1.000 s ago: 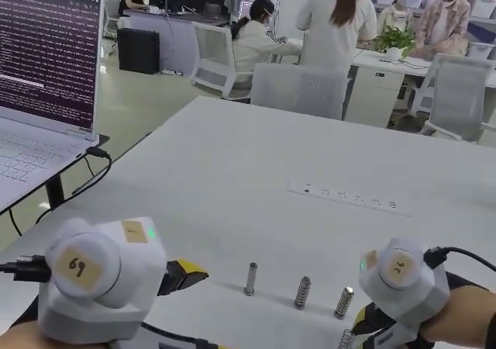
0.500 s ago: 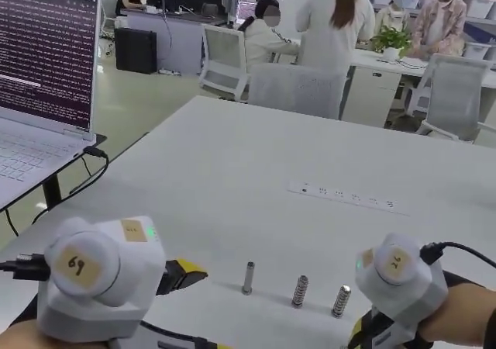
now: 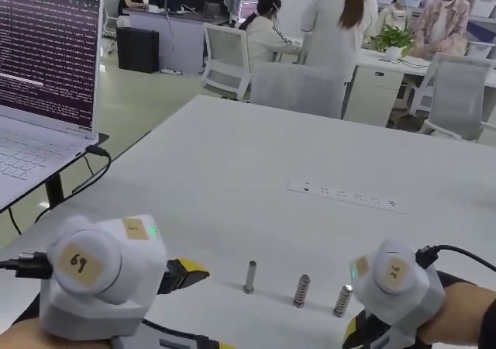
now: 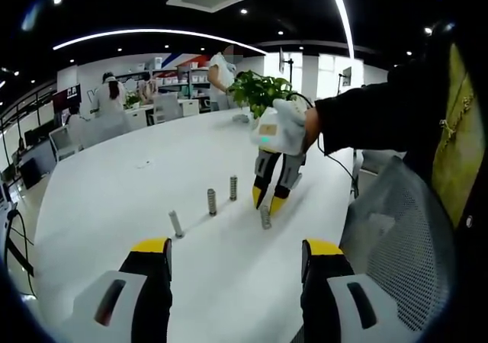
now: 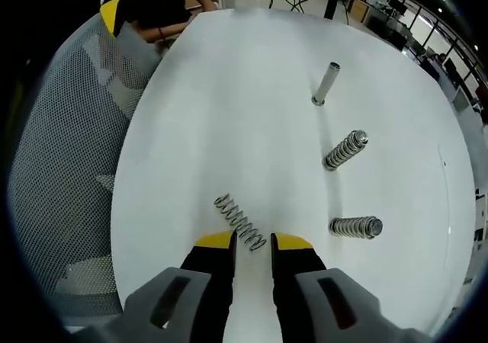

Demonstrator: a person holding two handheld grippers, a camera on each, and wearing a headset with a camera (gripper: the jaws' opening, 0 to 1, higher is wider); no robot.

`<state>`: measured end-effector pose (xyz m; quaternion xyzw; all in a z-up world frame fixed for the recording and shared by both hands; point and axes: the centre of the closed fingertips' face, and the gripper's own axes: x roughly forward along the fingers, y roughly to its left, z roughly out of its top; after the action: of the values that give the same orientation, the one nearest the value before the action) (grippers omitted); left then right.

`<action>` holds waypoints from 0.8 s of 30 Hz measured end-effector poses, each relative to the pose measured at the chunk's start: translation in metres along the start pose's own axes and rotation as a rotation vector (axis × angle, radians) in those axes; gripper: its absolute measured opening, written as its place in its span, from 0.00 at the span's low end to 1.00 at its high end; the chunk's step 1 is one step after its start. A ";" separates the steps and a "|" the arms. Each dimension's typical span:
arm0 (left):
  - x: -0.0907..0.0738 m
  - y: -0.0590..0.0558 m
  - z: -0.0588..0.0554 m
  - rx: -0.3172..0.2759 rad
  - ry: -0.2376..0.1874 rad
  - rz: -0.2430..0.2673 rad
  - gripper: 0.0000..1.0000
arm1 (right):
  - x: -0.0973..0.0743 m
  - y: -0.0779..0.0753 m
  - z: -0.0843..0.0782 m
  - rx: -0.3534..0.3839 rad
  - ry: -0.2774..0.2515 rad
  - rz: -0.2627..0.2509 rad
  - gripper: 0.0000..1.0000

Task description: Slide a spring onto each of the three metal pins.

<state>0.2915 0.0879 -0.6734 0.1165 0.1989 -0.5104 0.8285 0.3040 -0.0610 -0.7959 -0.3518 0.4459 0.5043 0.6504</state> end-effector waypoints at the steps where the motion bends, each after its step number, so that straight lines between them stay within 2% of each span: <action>1: 0.000 0.000 0.000 0.000 0.000 -0.001 0.65 | 0.000 0.000 0.000 0.000 -0.002 0.001 0.14; 8: 0.000 0.000 0.000 -0.001 -0.001 -0.001 0.65 | 0.002 0.003 -0.002 -0.009 0.010 0.009 0.13; 13: 0.001 -0.001 0.000 -0.001 -0.002 -0.002 0.65 | 0.003 0.006 -0.003 -0.046 0.030 0.012 0.10; 24: 0.002 -0.004 -0.001 0.003 0.000 -0.013 0.64 | -0.001 0.008 0.004 -0.068 0.035 0.016 0.09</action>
<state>0.2885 0.0853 -0.6753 0.1163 0.1991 -0.5162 0.8249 0.2968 -0.0555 -0.7939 -0.3789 0.4429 0.5180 0.6260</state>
